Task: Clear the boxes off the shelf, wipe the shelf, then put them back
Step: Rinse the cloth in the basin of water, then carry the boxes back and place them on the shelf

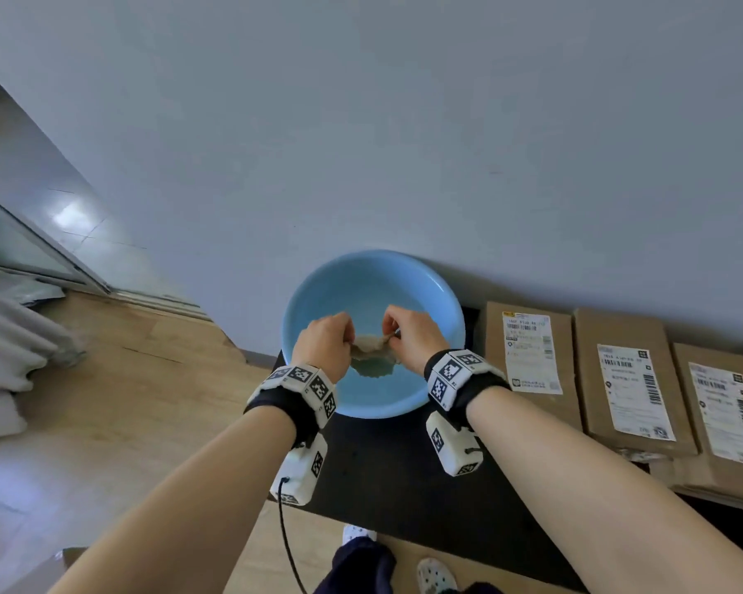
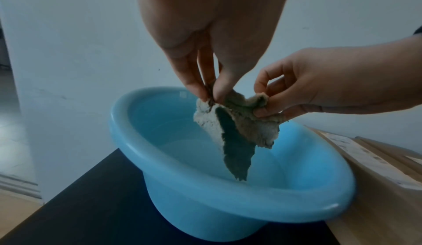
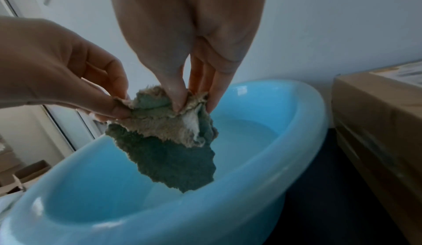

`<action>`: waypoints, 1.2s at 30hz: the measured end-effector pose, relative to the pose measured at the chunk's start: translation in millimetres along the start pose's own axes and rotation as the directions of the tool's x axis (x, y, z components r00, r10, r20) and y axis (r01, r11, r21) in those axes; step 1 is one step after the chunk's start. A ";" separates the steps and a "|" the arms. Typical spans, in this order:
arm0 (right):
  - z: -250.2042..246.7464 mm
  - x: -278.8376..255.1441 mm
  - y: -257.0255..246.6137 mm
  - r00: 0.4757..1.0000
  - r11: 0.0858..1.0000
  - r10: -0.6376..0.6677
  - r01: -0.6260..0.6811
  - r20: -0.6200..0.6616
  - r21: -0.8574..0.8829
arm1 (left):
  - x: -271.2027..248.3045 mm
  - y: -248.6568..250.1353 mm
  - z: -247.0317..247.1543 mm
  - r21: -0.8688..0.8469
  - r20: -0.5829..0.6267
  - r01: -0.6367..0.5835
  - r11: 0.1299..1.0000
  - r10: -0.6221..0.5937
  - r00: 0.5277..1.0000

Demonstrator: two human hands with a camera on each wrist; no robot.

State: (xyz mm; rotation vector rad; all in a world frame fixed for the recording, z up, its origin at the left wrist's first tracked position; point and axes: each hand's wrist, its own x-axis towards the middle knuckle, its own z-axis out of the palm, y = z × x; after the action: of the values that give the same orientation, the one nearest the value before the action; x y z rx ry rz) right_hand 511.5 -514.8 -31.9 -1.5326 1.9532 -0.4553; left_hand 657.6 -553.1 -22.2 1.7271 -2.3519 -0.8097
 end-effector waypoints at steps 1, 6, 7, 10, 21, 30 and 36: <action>4.7 6.8 0.4 1.000 1.000 0.026 -0.026 0.017 -0.013 | 7.6 -5.1 0.9 0.006 0.032 0.007 1.000 -0.007 0.999; 22.5 27.2 10.6 0.981 0.985 0.141 -0.125 0.130 -0.121 | 29.0 -26.7 12.9 0.103 0.231 -0.014 0.995 -0.010 0.973; 23.4 29.0 12.8 0.977 0.982 0.155 -0.136 0.149 -0.130 | 31.4 -28.2 15.1 0.119 0.265 -0.025 0.993 -0.008 0.964; 23.8 30.4 17.3 0.967 0.979 0.178 -0.155 0.185 -0.130 | 35.4 -29.7 19.5 0.157 0.351 -0.054 0.986 -0.004 0.937; -5.4 -27.7 33.1 0.976 0.980 0.179 -0.167 0.127 -0.104 | 9.8 6.5 15.1 0.201 0.226 -0.158 0.967 0.111 0.968; -64.3 -153.6 77.1 0.987 0.927 -0.124 0.078 -0.102 -0.367 | -71.0 102.7 48.3 0.291 0.050 -0.295 0.910 0.294 0.955; -100.2 -245.4 158.3 0.977 0.915 -0.124 0.045 -0.173 -0.401 | -142.6 177.6 111.8 0.272 0.027 -0.387 0.881 0.395 0.918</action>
State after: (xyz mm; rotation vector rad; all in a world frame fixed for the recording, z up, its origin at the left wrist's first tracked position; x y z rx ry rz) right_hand 364.0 -246.7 9.3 -1.8906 2.2382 -0.2617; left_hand 511.5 -346.7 -1.6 1.2476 -2.7619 -0.4063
